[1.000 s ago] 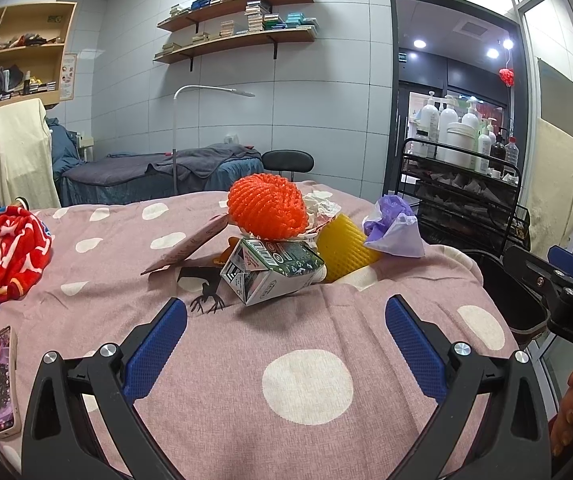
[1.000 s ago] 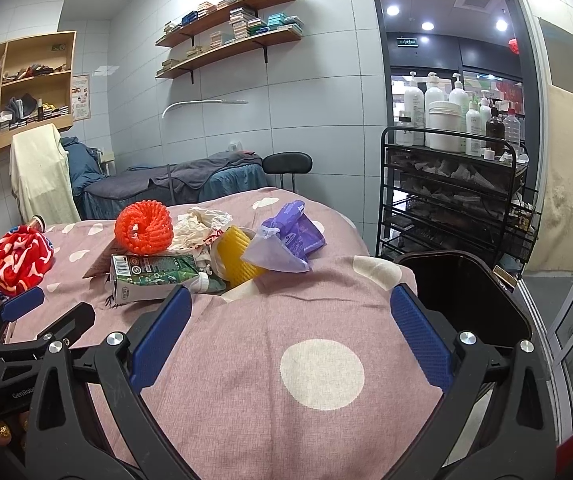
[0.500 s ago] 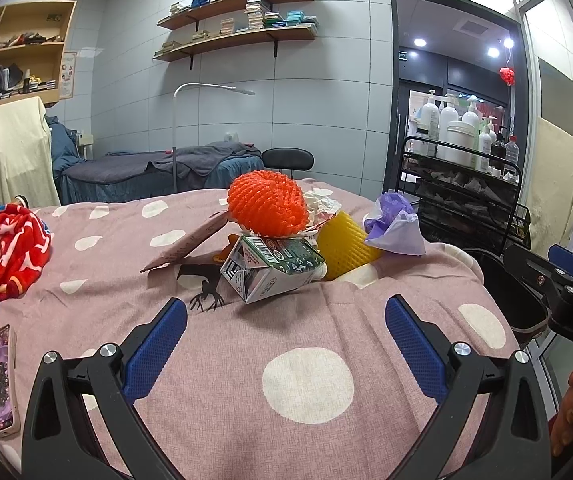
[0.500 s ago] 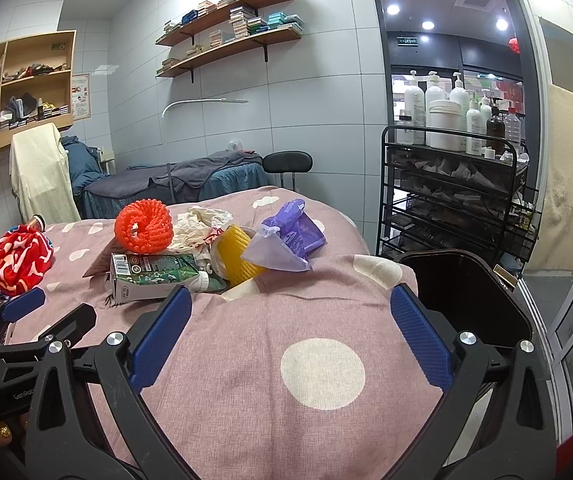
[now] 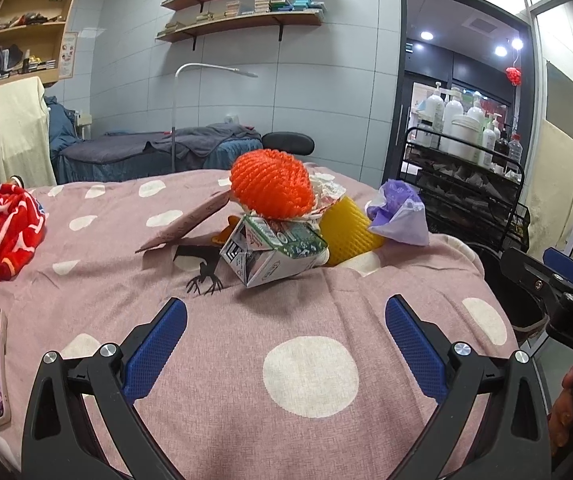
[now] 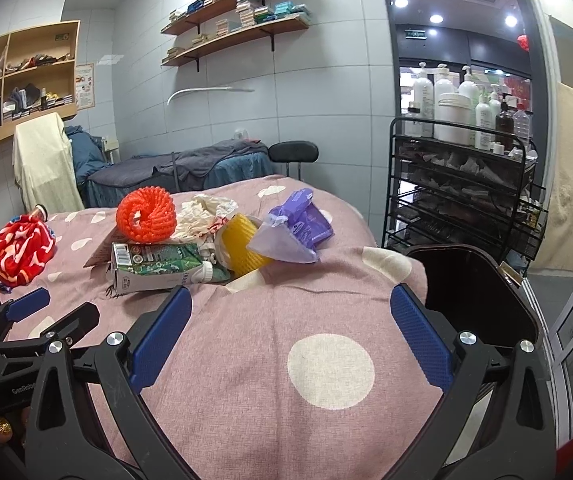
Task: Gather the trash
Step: 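Grasp the orange mesh net with left tool while right tool grasps the purple bag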
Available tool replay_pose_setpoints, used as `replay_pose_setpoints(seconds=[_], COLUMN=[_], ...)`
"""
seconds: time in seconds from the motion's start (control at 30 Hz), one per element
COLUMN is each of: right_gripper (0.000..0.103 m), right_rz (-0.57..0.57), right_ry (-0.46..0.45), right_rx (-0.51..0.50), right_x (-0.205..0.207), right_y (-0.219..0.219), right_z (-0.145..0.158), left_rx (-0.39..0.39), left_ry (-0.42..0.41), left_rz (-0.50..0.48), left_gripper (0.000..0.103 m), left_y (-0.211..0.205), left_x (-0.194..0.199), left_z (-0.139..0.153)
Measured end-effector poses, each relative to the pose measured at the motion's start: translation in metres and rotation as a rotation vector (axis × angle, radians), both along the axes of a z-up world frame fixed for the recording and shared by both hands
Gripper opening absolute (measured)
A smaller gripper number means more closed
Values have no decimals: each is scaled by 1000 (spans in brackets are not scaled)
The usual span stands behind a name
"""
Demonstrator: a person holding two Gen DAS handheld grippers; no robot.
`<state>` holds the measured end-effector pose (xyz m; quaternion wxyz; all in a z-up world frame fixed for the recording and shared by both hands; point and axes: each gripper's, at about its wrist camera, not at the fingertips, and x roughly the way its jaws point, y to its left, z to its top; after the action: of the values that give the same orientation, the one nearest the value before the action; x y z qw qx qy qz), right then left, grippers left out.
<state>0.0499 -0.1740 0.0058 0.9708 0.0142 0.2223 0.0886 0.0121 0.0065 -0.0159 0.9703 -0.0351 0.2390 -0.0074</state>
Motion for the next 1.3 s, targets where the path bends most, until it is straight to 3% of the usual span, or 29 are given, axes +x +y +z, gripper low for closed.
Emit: replay_pose_setpoints(seconds=[0.1, 0.33, 0.47, 0.8, 0.93, 1.1, 1.17, 1.3], right_gripper=[98, 98, 98, 98, 98, 98, 98, 98], right_rz=[58, 127, 117, 89, 95, 98, 99, 92], right_ry=[67, 130, 170, 217, 216, 217, 219, 221], right_rx=[-10, -25, -33, -54, -66, -73, -75, -81], right_x=[16, 47, 70, 101, 105, 110, 113, 119], right_y=[7, 20, 19, 16, 18, 18, 18, 17], right_z=[-4, -4, -2, -3, -4, -4, -5, -5], left_rx=[27, -22, -31, 68, 24, -77, -102, -120], left_ry=[12, 45, 39, 56, 116, 167, 188, 214], left_rz=[-15, -70, -93, -100, -83, -62, -63, -60], left_gripper=[98, 98, 98, 97, 92, 79, 61, 45], left_y=[2, 21, 27, 14, 20, 31, 32, 35], left_x=[4, 24, 37, 89, 116, 135, 140, 141], left_z=[-1, 3, 11, 35, 37, 35, 33, 25])
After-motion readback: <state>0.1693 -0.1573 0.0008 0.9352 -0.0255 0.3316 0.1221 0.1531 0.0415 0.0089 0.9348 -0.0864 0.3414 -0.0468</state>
